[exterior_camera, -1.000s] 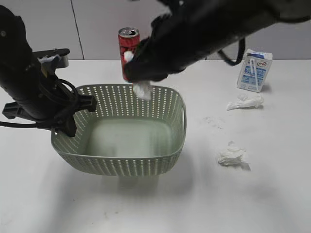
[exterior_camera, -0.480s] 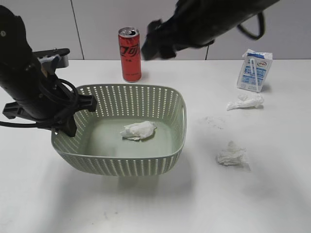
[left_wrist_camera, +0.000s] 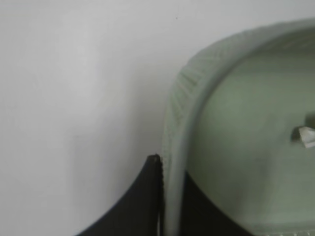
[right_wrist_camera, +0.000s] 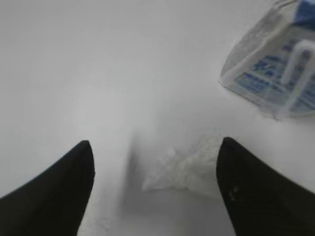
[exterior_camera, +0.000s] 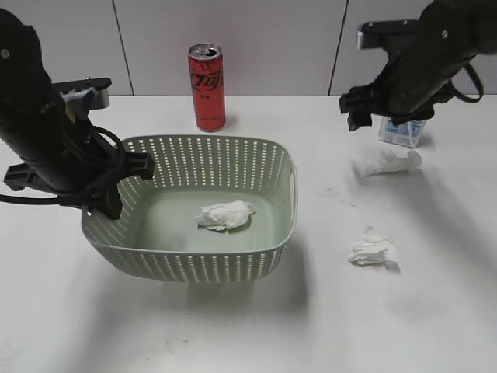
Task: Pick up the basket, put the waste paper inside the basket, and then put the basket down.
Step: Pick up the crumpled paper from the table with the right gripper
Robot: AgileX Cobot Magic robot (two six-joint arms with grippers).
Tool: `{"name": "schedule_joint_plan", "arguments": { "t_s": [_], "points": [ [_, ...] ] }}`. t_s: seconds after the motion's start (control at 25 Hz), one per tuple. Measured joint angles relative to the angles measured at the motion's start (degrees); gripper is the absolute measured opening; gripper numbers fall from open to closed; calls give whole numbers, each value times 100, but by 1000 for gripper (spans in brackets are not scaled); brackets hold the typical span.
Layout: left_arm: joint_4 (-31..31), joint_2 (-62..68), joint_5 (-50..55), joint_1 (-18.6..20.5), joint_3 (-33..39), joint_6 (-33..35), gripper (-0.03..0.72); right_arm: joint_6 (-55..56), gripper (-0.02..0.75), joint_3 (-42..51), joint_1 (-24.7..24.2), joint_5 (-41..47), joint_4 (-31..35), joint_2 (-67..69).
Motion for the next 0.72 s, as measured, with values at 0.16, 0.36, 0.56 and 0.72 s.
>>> {"name": "schedule_joint_plan", "arguments": {
  "t_s": [0.16, 0.36, 0.56, 0.72],
  "points": [
    [11, 0, 76, 0, 0, 0, 0, 366, 581, 0, -6, -180, -552, 617],
    [30, 0, 193, 0, 0, 0, 0, 1771, 581, -4, -44, -196, -1581, 896],
    [30, 0, 193, 0, 0, 0, 0, 2469, 576, -4, -54, -34, -2006, 917],
    [36, 0, 193, 0, 0, 0, 0, 2546, 573, -130, -54, 97, -2019, 820]
  ]
}}
